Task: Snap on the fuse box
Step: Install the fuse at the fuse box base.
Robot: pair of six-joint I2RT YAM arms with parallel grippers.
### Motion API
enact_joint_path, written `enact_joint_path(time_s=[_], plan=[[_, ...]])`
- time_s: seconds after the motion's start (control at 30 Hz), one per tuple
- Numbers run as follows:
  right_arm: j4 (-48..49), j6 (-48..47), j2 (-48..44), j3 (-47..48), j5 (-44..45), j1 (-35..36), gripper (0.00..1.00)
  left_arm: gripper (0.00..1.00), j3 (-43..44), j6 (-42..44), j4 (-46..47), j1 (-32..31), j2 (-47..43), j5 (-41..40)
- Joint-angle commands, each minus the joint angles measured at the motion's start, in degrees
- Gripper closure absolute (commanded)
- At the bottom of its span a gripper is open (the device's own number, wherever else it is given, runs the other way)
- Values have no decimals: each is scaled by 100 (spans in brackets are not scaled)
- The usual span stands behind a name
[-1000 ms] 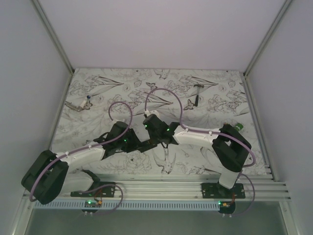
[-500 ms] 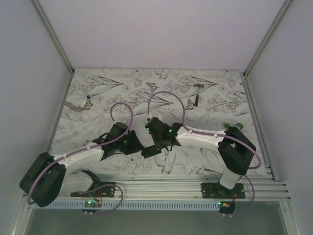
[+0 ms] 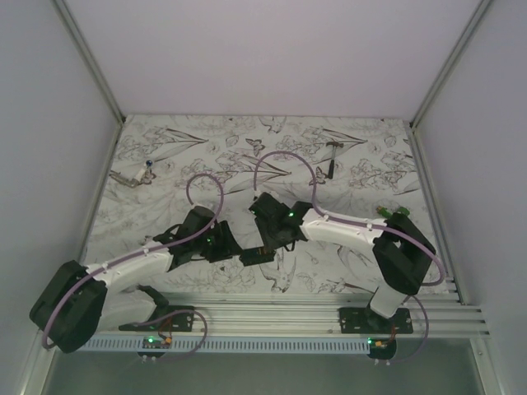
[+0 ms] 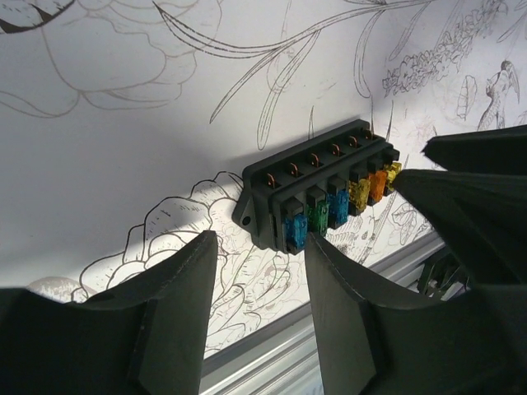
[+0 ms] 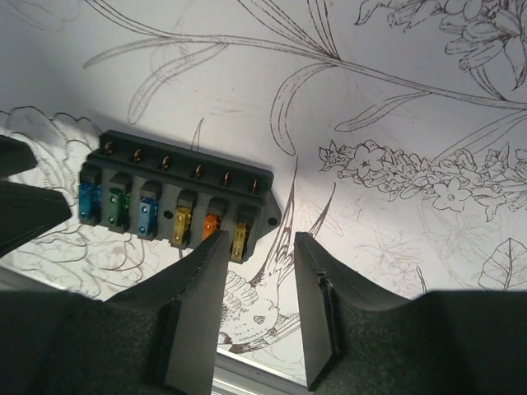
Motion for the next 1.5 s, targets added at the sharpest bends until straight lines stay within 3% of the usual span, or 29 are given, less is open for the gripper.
enact_joint_path(time_s=[0.0, 0.23, 0.5, 0.9, 1.1, 1.47], plan=[[265, 81, -419, -83, -457, -226, 58, 51, 93, 131, -177, 30, 130, 213], [903, 153, -734, -646, -1502, -615, 71, 51, 250, 195, -177, 30, 265, 302], [1045, 178, -684, -856, -1732, -681, 85, 53, 341, 221, -177, 21, 492, 393], [1165, 179, -542, -878, -1807, -790, 89, 54, 385, 236, -177, 6, 598, 417], [1078, 197, -359, -869, -1868, -799, 97, 54, 431, 246, -168, -11, 612, 437], [78, 64, 392, -868, -1349, -788, 100, 56, 462, 239, -134, -75, 1086, 419]])
